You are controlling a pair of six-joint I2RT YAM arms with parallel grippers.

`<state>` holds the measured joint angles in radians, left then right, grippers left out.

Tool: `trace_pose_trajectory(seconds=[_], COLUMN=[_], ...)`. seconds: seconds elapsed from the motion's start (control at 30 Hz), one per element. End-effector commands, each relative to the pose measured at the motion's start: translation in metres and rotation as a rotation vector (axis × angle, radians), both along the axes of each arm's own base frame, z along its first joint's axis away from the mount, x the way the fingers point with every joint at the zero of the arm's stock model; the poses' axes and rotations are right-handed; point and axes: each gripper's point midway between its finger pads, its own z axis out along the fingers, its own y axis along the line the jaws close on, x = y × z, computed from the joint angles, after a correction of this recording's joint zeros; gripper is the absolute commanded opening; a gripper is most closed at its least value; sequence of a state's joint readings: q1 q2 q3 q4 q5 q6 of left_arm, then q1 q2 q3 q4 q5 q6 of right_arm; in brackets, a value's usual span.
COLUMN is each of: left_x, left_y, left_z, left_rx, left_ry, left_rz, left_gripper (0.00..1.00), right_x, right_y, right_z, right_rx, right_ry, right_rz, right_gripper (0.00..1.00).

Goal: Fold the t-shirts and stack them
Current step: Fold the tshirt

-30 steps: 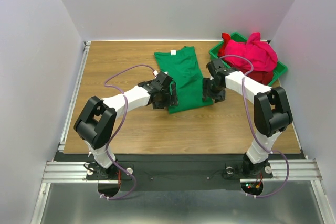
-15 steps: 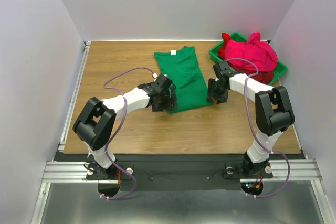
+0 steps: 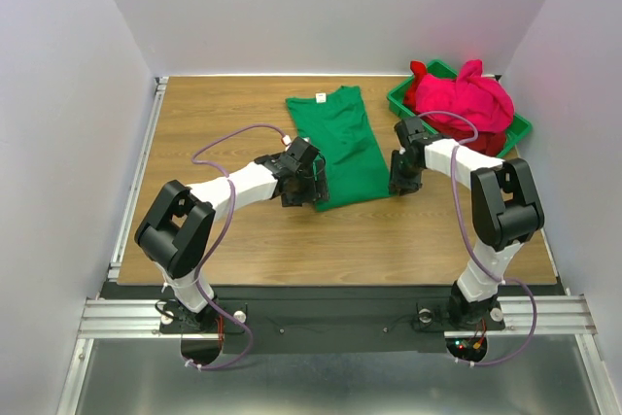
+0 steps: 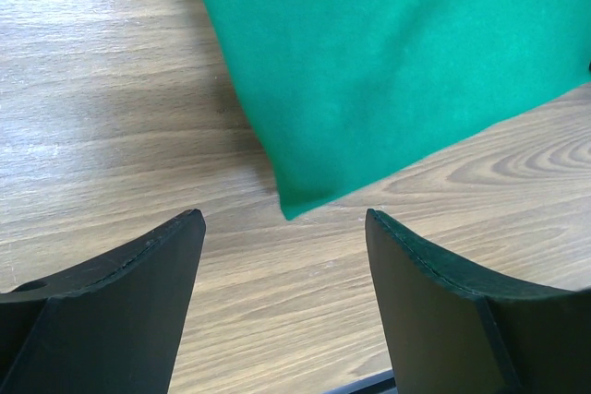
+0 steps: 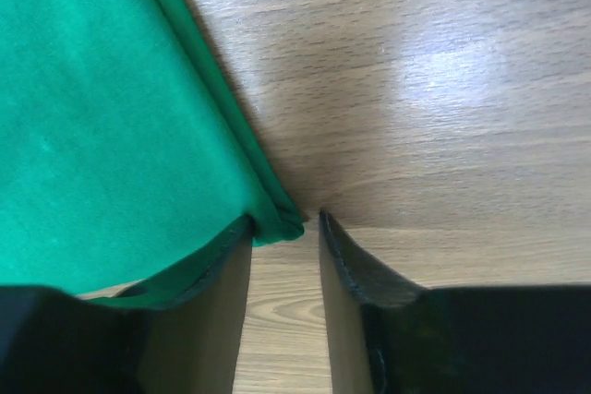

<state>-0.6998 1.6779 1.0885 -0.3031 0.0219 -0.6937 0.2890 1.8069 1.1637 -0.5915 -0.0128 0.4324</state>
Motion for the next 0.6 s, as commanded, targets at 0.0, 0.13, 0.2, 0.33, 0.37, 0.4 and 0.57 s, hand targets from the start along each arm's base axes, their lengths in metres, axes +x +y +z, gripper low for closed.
trace_pose_trajectory(seconds=[0.0,0.13,0.2,0.33,0.37,0.4,0.57], left_x=[0.002,0.006,0.004,0.001,0.000,-0.002,-0.005], left_y=[-0.001,0.005,0.003,0.003,0.000,-0.001,-0.008], left_z=[0.012,0.009,0.006,-0.003,-0.007,-0.009,-0.018], left_rx=[-0.013,0.025,0.032,0.067,0.078,0.084,0.105], left_ry=[-0.033,-0.049,-0.044,-0.024,-0.018,-0.015,-0.005], left_rz=[0.005,0.020,0.013,0.002,-0.006,-0.012,-0.040], left_gripper=[0.81,0.81,0.81,0.75,0.74,0.72,0.65], right_x=[-0.003,-0.004,-0.006,-0.010,-0.013,-0.014,-0.023], right_y=[0.007,0.009,0.010,0.011,0.010,0.010,0.008], right_z=[-0.009,-0.009,-0.008,-0.007,-0.008,-0.009,-0.008], right_rx=[0.037,0.049,0.057,0.067,0.066,0.066,0.071], right_ry=[0.014,0.020,0.023,0.026,0.031,0.033,0.038], right_rz=[0.031,0.038,0.041,0.044,0.043,0.045,0.037], right_gripper=[0.33,0.19,0.11,0.00,0.00,0.00,0.00])
